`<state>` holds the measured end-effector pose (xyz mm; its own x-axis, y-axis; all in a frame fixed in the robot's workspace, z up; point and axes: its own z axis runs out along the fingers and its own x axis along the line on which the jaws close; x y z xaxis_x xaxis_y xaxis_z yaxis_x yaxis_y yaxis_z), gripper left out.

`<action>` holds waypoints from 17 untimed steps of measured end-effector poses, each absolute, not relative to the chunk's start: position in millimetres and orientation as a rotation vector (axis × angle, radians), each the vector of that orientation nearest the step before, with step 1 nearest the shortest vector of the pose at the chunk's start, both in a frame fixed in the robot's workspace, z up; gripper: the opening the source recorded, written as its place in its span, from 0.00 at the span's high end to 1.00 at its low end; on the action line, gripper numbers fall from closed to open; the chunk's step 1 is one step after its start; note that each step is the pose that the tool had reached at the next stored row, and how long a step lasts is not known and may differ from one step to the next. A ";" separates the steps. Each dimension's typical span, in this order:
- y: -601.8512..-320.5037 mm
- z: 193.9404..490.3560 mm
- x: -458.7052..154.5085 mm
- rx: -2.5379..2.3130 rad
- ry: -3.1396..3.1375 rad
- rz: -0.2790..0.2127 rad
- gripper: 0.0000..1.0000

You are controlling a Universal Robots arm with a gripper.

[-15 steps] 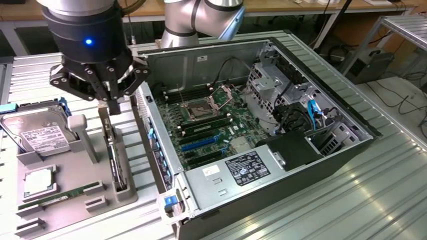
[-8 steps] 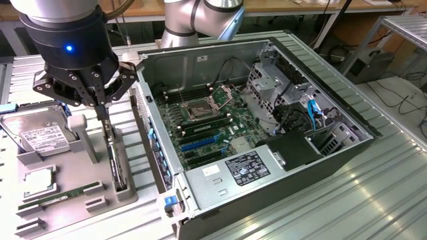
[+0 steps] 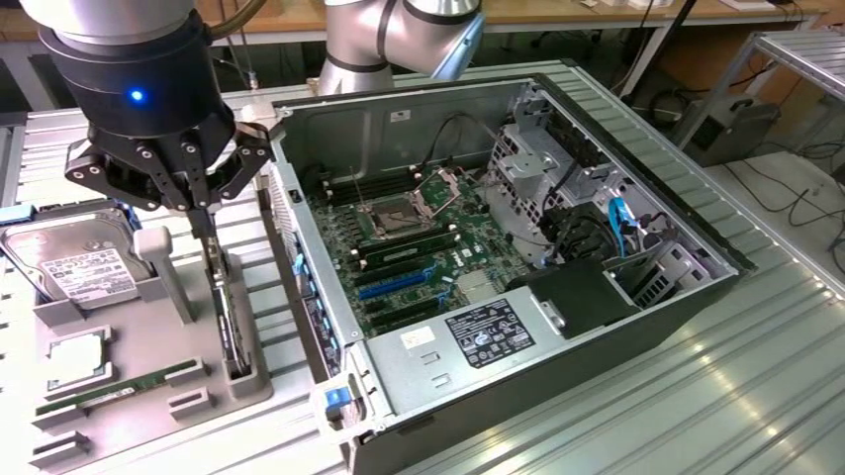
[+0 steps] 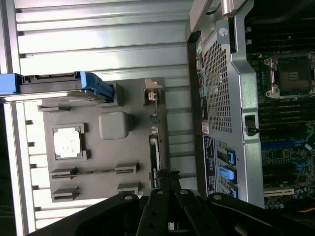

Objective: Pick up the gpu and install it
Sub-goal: 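Reach for the gpu, then pick up the gpu and move the gpu toward the slot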

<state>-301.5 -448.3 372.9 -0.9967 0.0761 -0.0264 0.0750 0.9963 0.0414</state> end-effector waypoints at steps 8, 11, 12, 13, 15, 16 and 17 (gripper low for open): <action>-448.3 372.9 -301.5 0.118 3.111 0.063 0.83; -448.3 372.9 -301.5 0.118 3.111 0.063 0.64; -448.3 372.9 -301.5 0.118 3.111 0.063 0.58; -448.3 372.9 -301.5 0.118 3.111 0.063 0.58; -448.3 370.6 -303.7 0.117 3.103 0.063 0.58; -448.2 369.2 -305.1 0.117 3.101 0.064 0.58; -448.3 365.9 -308.0 0.117 3.099 0.064 0.58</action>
